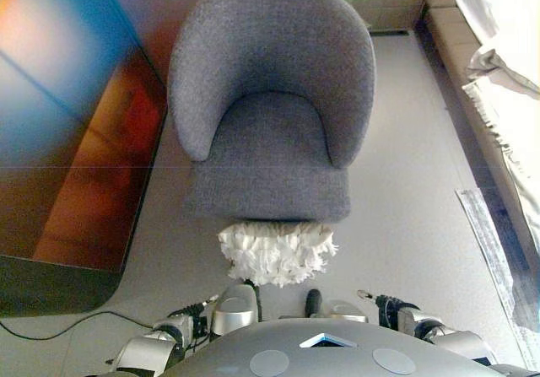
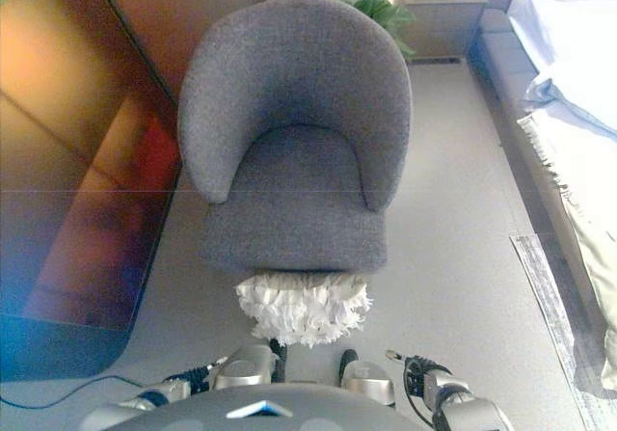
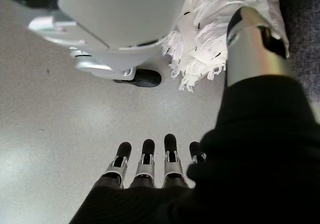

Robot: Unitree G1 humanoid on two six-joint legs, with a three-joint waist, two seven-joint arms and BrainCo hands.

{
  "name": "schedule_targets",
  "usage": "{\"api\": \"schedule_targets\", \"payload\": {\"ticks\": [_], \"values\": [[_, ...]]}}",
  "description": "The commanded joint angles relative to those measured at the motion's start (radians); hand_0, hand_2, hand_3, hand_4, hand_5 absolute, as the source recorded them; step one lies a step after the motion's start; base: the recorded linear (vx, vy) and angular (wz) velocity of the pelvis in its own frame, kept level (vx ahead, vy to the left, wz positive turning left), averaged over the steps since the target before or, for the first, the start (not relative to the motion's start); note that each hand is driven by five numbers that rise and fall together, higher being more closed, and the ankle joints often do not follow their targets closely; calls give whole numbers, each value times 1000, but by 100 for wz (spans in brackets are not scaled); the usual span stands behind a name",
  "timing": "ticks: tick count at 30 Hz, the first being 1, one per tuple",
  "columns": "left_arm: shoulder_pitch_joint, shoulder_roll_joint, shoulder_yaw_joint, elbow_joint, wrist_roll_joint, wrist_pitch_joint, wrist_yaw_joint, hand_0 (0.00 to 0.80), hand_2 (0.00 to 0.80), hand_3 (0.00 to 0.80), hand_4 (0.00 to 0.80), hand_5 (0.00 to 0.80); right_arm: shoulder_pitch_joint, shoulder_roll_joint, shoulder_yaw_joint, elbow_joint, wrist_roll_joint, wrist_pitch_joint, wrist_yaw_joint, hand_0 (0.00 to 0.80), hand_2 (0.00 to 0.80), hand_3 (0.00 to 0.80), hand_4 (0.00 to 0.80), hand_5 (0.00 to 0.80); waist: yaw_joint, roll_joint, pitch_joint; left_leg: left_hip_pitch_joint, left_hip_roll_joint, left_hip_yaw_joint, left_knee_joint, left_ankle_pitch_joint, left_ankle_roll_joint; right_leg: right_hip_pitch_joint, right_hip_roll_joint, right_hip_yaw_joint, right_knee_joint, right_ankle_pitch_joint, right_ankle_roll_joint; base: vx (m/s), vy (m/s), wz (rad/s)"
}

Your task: Pick up the cushion and take it to the sofa

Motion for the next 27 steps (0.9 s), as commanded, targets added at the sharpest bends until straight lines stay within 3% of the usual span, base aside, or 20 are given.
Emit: {"api": "schedule_targets", "payload": {"ticks": [1, 5, 11, 20, 27], "values": [[-19, 17, -1, 25, 40, -15, -2, 0, 0, 0, 0, 0, -35, 6, -7, 41, 27, 6, -18, 0, 0, 0, 0, 0, 3, -7, -23, 75, -1, -22, -133, -99, 61, -59, 47, 18, 62, -24, 31, 71, 137, 16], [-29, 16, -38, 15, 55, -30, -27, 0, 0, 0, 0, 0, -36, 7, -9, 16, 46, -2, -32, 0, 0, 0, 0, 0, -8, 20, -18, 103, 2, -32, -244, -56, 45, -84, 49, -18, 78, -26, 43, 24, 153, 55], [-32, 20, -49, 7, 42, -44, 23, 0, 0, 0, 0, 0, -43, 17, 5, -2, 19, -17, -52, 0, 0, 0, 0, 0, -7, 20, 0, 103, -7, -23, -227, -68, 58, -98, 31, -18, 101, -22, 63, 77, 80, 18], [-241, 52, -138, -79, -54, -198, 157, 0, 0, 0, 0, 0, -239, -28, 108, -92, -1, -154, -203, 0, 0, 0, 0, 0, -20, 44, 196, -157, -21, -20, -125, -32, 69, -346, 5, 12, 179, 18, 61, -220, 41, -5], [-451, 65, -248, -173, 6, -301, 292, 0, 0, 0, 0, 0, -463, -53, 169, -141, -24, -151, -323, 0, 0, 0, 0, 0, -39, 49, 321, -399, -40, -6, -8, -19, 73, -583, -11, 47, 276, 43, 73, -188, 30, -12]]}}
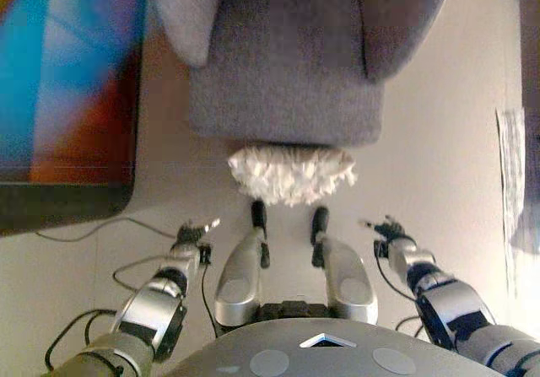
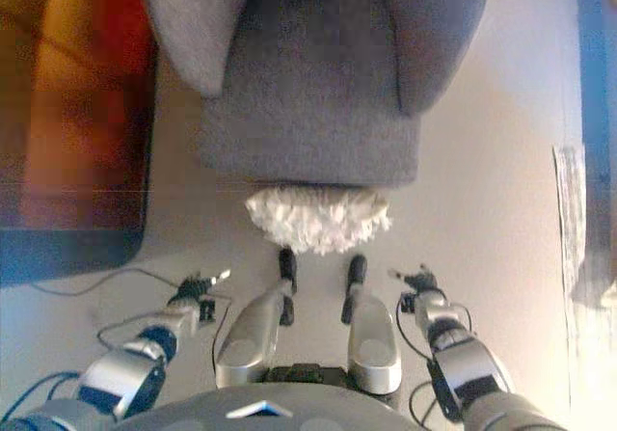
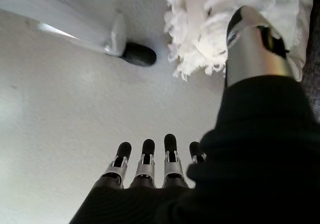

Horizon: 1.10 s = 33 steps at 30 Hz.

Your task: Pick up the cushion and take it to the sofa

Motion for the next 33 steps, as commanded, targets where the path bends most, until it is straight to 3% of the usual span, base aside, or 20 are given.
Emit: {"api": "schedule_targets", "payload": {"ticks": [1, 7, 13, 15, 18, 26, 30, 33], "values": [[-99, 20, -54, -47, 43, -66, 102, 0, 0, 0, 0, 0, -90, -33, 58, -65, -45, -7, -79, 0, 0, 0, 0, 0, -14, -22, 52, -101, -54, -5, 106, -58, 29, -91, -22, 42, -11, 49, 36, -163, 53, -3], [-237, 25, -75, -57, 20, -91, 162, 0, 0, 0, 0, 0, -225, -77, 92, -73, -79, -35, -155, 0, 0, 0, 0, 0, -29, 2, 85, -299, -64, 1, 148, -25, 33, -304, -6, 62, 58, 65, 33, -132, 51, -7], [-320, 31, -93, -59, 3, -153, 163, 0, 0, 0, 0, 0, -333, -118, 118, -80, -111, -56, -203, 0, 0, 0, 0, 0, -41, 12, 85, -495, -50, 0, 293, -53, 29, -493, -5, 96, 140, 62, 26, -54, 44, -3], [-375, 119, -78, -42, -35, -137, 71, 0, 0, 0, 0, 0, -375, -158, 138, -84, -117, -52, -189, 0, 0, 0, 0, 0, -51, 21, 85, -549, -45, 6, 342, -61, 22, -550, -7, 105, 180, 61, 21, -16, 96, -5], [-427, 157, -89, -16, -64, -135, 46, 0, 0, 0, 0, 0, -443, -197, 167, -91, -138, -46, -188, 0, 0, 0, 0, 0, -54, 30, 85, -634, -34, 9, 401, -71, 18, -631, -6, 115, 234, 54, 17, 11, 86, -14], [-517, 140, -115, -2, -21, -152, 141, 0, 0, 0, 0, 0, -585, -191, 229, -73, -176, -22, -257, 0, 0, 0, 0, 0, -51, 26, 85, -822, -25, -1, 484, -99, 14, -813, -5, 116, 310, 45, 14, -1, 5, -5], [-549, 145, -126, -14, 19, -203, 197, 0, 0, 0, 0, 0, -636, -202, 250, -70, -193, -33, -296, 0, 0, 0, 0, 0, -52, 32, 85, -920, -18, 5, 536, -117, 10, -909, -8, 117, 366, 37, 18, 15, 17, 3], [-592, 160, -147, -38, 61, -192, 199, 0, 0, 0, 0, 0, -684, -215, 269, -68, -219, -43, -289, 0, 0, 0, 0, 0, -53, 37, 85, -978, -15, 7, 566, -128, 8, -967, -11, 119, 399, 34, 23, 16, 31, 6]]}}
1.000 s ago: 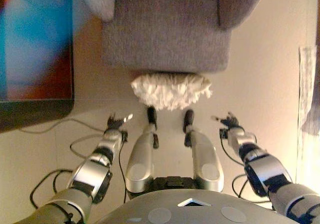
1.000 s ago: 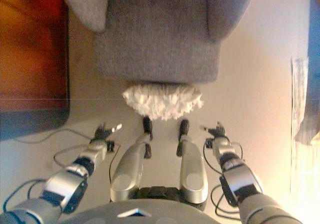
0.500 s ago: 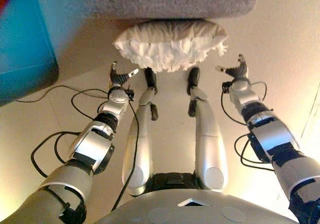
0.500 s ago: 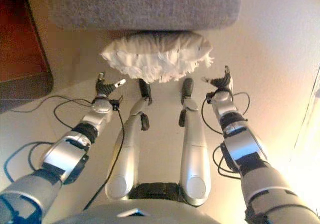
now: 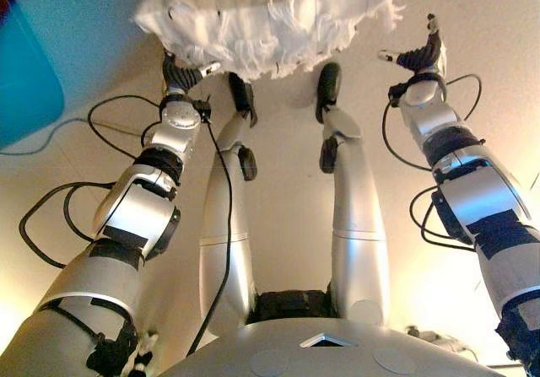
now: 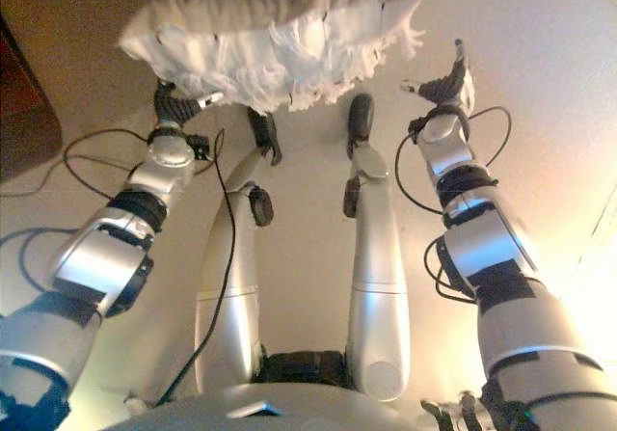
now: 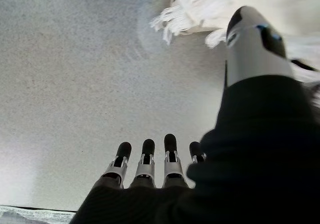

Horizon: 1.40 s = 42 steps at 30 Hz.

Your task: Pick up the cushion and take it to the sofa

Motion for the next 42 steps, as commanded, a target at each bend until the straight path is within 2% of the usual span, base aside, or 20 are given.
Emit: {"api": "schedule_targets", "payload": {"ticks": [1, 4, 5, 6, 7, 10, 13, 15, 20, 22, 24, 25, 28, 31, 34, 35, 36, 37, 38, 42], "values": [[-44, 21, 4, -1, 56, -22, 27, 0, 0, 0, 0, 0, -62, -61, 75, -10, -69, -28, -22, 0, 0, 0, 0, 0, -4, 41, -6, -82, -17, -2, 109, -90, -7, -33, 15, -3, -38, 39, 50, 12, 47, 7], [-100, 33, -23, 4, 62, 2, -8, 0, 0, 0, 0, 0, -129, -65, 119, -10, -100, -28, 0, 0, 0, 0, 0, 0, -2, 45, -6, -131, -18, -5, 126, -97, -8, -84, 16, -1, -10, 33, 56, 5, 26, 5], [-123, 34, -34, 10, 64, 12, -14, 0, 0, 0, 0, 0, -154, -65, 136, -8, -53, 1, -6, 0, 0, 0, 0, 0, -3, 45, -6, -149, -21, -7, 128, -94, -8, -102, 16, 2, -3, 35, 58, 0, 0, 0], [-146, 30, -48, 21, 59, 16, -19, 0, 0, 0, 0, 0, -182, -50, 139, -1, -119, -29, -1, 0, 0, 0, 0, 0, 1, 46, -6, -162, -23, -9, 136, -99, -8, -113, 12, 0, 7, 29, 61, 0, 0, 0], [-166, 44, -58, 25, 47, 16, -22, 0, 0, 0, 0, 0, -191, -81, 156, -14, -75, -29, 14, 0, 0, 0, 0, 0, -1, 45, -6, -182, -23, -14, 142, -99, -13, -131, 16, -1, 20, 30, 63, 11, 9, 4], [-186, 128, -72, -32, 39, 33, -29, 0, 0, 0, 0, 0, -116, -193, 150, -70, -57, -177, 42, 0, 0, 0, 0, 0, -13, 22, -6, -229, -22, -26, 145, -101, -18, -167, 18, -6, 16, 36, 77, 26, -23, 4], [-176, 207, -81, -120, 82, -11, 58, 0, 0, 0, 0, 0, -51, -301, 138, -172, -45, -288, 34, 0, 0, 0, 0, 0, -21, 7, -6, -255, -23, -32, 123, -99, -23, -186, 17, -13, -16, 40, 90, 38, -43, 1], [-169, 250, -67, -205, 87, -16, 111, 0, 0, 0, 0, 0, -20, -352, 129, -276, -37, -305, 18, 0, 0, 0, 0, 0, -26, 9, -6, -272, -20, -29, 114, -97, -26, -206, 13, -15, -26, 40, 93, 0, 0, 0], [-163, 307, -82, -336, 153, 20, 52, 0, 0, 0, 0, 0, 15, -399, 105, -470, -53, -297, 74, 0, 0, 0, 0, 0, -27, 17, -6, -289, -19, -27, 108, -100, -33, -226, 2, -17, -37, 36, 92, 8, -8, 2], [-162, 317, -88, -370, 177, 10, 39, 0, 0, 0, 0, 0, 6, -406, 111, -510, -49, -303, 116, 0, 0, 0, 0, 0, -25, 18, -6, -289, -21, -28, 97, -93, -34, -230, -1, -18, -40, 39, 92, 5, -17, 9], [-186, 339, -110, -334, 244, 22, 23, 0, 0, 0, 0, 0, -10, -410, 124, -503, -9, -351, 201, 0, 0, 0, 0, 0, -26, 13, -6, -290, -17, -26, 94, -89, -34, -230, -7, -21, -34, 37, 91, -4, -7, 14], [-218, 371, -126, -259, 208, -60, -64, 0, 0, 0, 0, 0, -43, -409, 154, -431, 31, -438, 291, 0, 0, 0, 0, 0, -26, 19, -6, -290, -11, -25, 102, -91, -39, -230, -9, -23, -27, 33, 88, -10, 23, 10], [-237, 394, -158, -200, 122, -157, -262, 0, 0, 0, 0, 0, -71, -400, 202, -404, 121, -514, 447, 0, 0, 0, 0, 0, -27, 33, -6, -290, 2, -14, 111, -92, -44, -231, -9, -21, -17, 25, 85, 5, 52, 4], [-247, 385, -215, -228, 58, -189, -501, 0, 0, 0, 0, 0, -94, -389, 235, -479, 189, -493, 592, 0, 0, 0, 0, 0, -30, 41, -6, -290, 7, -10, 110, -96, -45, -231, -5, -19, -18, 15, 82, 2, 46, -1], [-253, 380, -267, -301, -27, -194, -617, 0, 0, 0, 0, 0, -120, -396, 277, -557, 283, -410, 737, 0, 0, 0, 0, 0, -32, 47, -6, -290, 8, -6, 97, -86, -43, -231, -6, -18, -29, 22, 82, -9, 39, -4], [-257, 375, -280, -321, -55, -199, -649, 558, 558, 558, 558, 558, -129, -398, 292, -573, 314, -380, 790, 0, 0, 0, 0, 0, -32, 47, -6, -290, 8, -5, 96, -85, -41, -231, -7, -17, -26, 22, 82, 0, 0, 0], [-263, 372, -291, -333, -70, -205, -683, 800, 800, 800, 800, 800, -138, -400, 302, -576, 335, -366, 823, 176, 176, 176, 176, 176, -32, 47, -6, -290, 9, -3, 97, -85, -40, -231, -9, -17, -24, 21, 83, 0, 0, 0], [-272, 370, -309, -345, -94, -203, -720, 800, 800, 800, 800, 800, -146, -399, 311, -576, 362, -352, 856, 533, 533, 533, 533, 533, -33, 47, -6, -290, 9, -2, 97, -84, -40, -231, -10, -15, -25, 23, 83, 0, 0, 0], [-278, 366, -326, -359, -132, -205, -750, 800, 800, 800, 800, 800, -154, -398, 317, -576, 399, -335, 895, 800, 800, 800, 800, 800, -33, 47, -6, -290, 9, -3, 95, -83, -40, -231, -11, -14, -27, 25, 84, 0, 0, 0], [-296, 362, -366, -410, -160, -209, -778, 800, 800, 800, 800, 800, -176, -395, 335, -594, 439, -301, 932, 800, 800, 800, 800, 800, -33, 47, -6, -290, 4, -8, 84, -79, -40, -231, -12, -10, -40, 34, 91, -16, -11, -1]]}}
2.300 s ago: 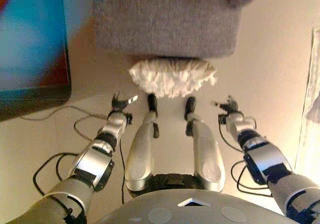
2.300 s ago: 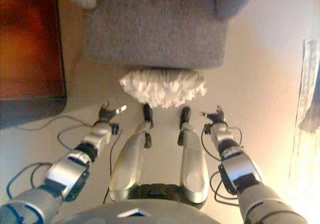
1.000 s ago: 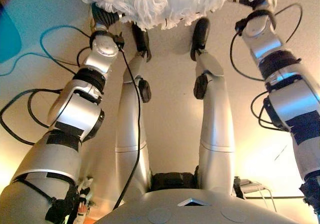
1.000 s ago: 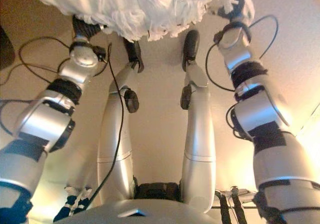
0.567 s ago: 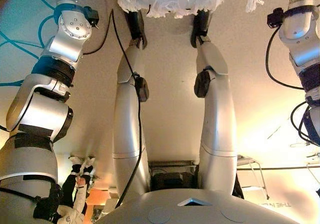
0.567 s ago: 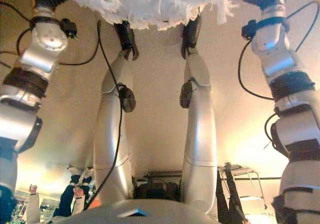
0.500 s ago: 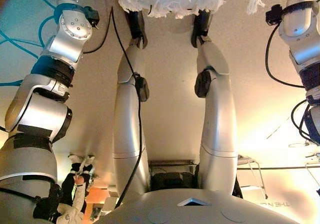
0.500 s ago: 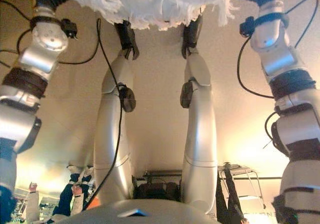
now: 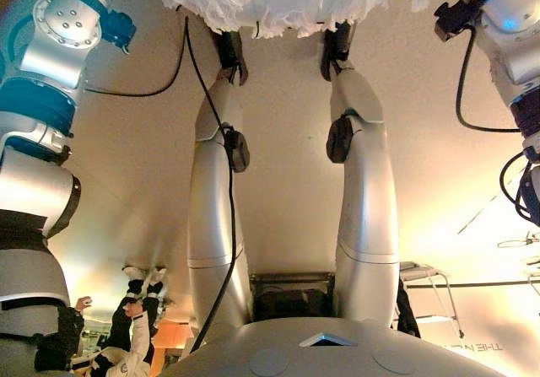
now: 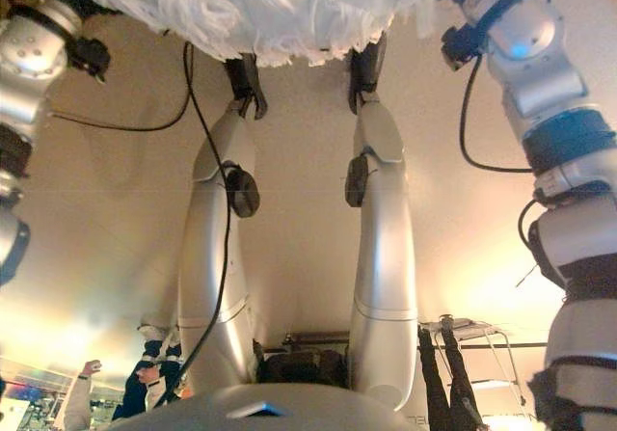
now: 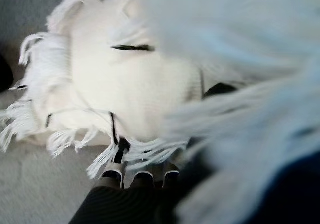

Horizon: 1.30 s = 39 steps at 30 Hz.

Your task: Pick up the cushion and take it to the sofa

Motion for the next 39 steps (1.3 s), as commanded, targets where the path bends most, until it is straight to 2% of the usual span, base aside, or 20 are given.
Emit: {"api": "schedule_targets", "payload": {"ticks": [1, 7, 12, 17, 21, 27, 32, 33, 34, 36, 39], "values": [[-36, -119, -52, -170, -30, -85, -118, 800, 800, 800, 800, 800, -40, 6, 108, -113, 47, -7, 108, 800, 800, 800, 800, 800, -3, 51, -5, -38, 15, -20, 58, -69, -48, 28, 9, -20, -74, 51, 81, 0, 0, 0], [-33, -107, -63, -214, -43, -57, -76, 800, 800, 800, 800, 800, -57, -2, 105, -108, 57, -13, 76, 800, 800, 800, 800, 800, 0, 47, -5, -38, 3, -29, 30, -54, -49, 29, 8, -17, -102, 67, 92, -28, -28, -1], [-22, -94, -59, -225, -75, -67, -69, 800, 800, 800, 800, 800, -61, -8, 91, -107, 81, -37, 61, 800, 800, 800, 800, 800, 1, 52, -5, -38, -2, -37, 17, -45, -53, 38, 13, -18, -142, 84, 98, -6, -6, 0], [31, -100, -19, -263, -169, -86, -105, 800, 800, 800, 800, 800, -6, -7, 45, -150, 110, -65, 31, 800, 800, 800, 800, 800, 1, 58, -5, -17, -5, -50, 4, -34, -55, 73, 18, -18, -191, 101, 100, 0, 0, 0], [146, -118, 34, -318, -212, -96, -129, 800, 800, 800, 800, 800, 122, -7, -19, -221, 71, -69, -2, 800, 800, 800, 800, 800, 0, 50, -5, 62, -11, -57, -18, -20, -58, 156, 17, -16, -221, 109, 100, -6, -6, -2], [429, -186, 135, -401, -264, -170, -145, 800, 800, 800, 800, 800, 419, 51, -153, -291, 10, -118, -45, 800, 800, 800, 800, 800, 15, 24, -5, 290, -7, -68, -57, 9, -65, 389, 7, -25, -244, 114, 99, 0, -31, -11], [636, -241, 203, -513, -246, -192, -152, 800, 800, 800, 800, 800, 658, 133, -264, -385, -66, -184, -73, 800, 800, 800, 800, 800, 27, -2, -5, 562, -4, -53, -140, 18, -56, 648, -6, -65, -307, 106, 93, 20, -60, -6], [674, -245, 214, -539, -249, -185, -155, 800, 800, 800, 800, 800, 697, 143, -283, -414, -61, -182, -70, 800, 800, 800, 800, 800, 28, -8, -5, 623, -4, -45, -158, 15, -51, 709, -7, -79, -325, 102, 92, 121, -70, 0], [717, -252, 227, -558, -253, -175, -167, 800, 800, 800, 800, 800, 742, 153, -295, -441, -66, -179, -71, 800, 800, 800, 800, 800, 33, -14, -5, 702, -2, -38, -173, -13, -55, 783, -3, -89, -336, 78, 97, 121, -55, -2], [784, -260, 261, -598, -247, -172, -187, 800, 800, 800, 800, 800, 811, 177, -327, -491, -90, -173, -66, 800, 800, 800, 800, 800, 36, -28, -5, 804, -16, -20, -226, 4, -43, 889, -4, -120, -383, 90, 89, 39, -17, -5], [845, -276, 290, -647, -241, -152, -185, 800, 800, 800, 800, 800, 877, 204, -359, -549, -92, -153, -68, 800, 800, 800, 800, 800, 46, -43, -22, 924, -27, -9, -270, -11, -31, 1018, -6, -148, -423, 74, 80, 34, -14, 3]]}}
